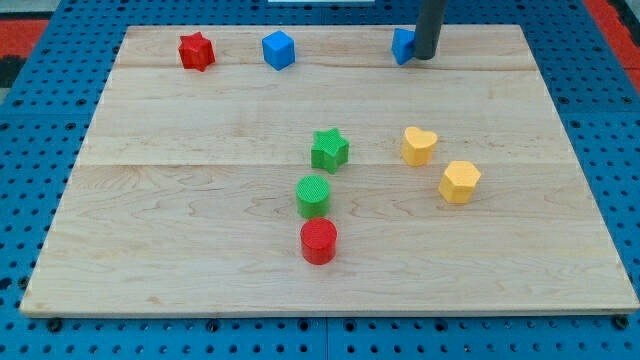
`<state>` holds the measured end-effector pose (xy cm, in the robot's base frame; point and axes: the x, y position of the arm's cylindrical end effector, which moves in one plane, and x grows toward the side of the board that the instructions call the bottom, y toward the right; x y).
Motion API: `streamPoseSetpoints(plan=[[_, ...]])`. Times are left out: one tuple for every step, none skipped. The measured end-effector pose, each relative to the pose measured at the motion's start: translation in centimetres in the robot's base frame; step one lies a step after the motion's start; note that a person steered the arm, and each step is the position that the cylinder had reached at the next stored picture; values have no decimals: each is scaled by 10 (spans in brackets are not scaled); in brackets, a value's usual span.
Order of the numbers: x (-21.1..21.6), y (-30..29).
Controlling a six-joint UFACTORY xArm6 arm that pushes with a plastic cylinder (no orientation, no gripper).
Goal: Slightly move the blue triangle towards the left
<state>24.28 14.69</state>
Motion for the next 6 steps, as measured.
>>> streamPoseSetpoints(plan=[[-23, 4], [-25, -23], [-25, -9], [-29, 12], [-32, 33], [-33, 54]])
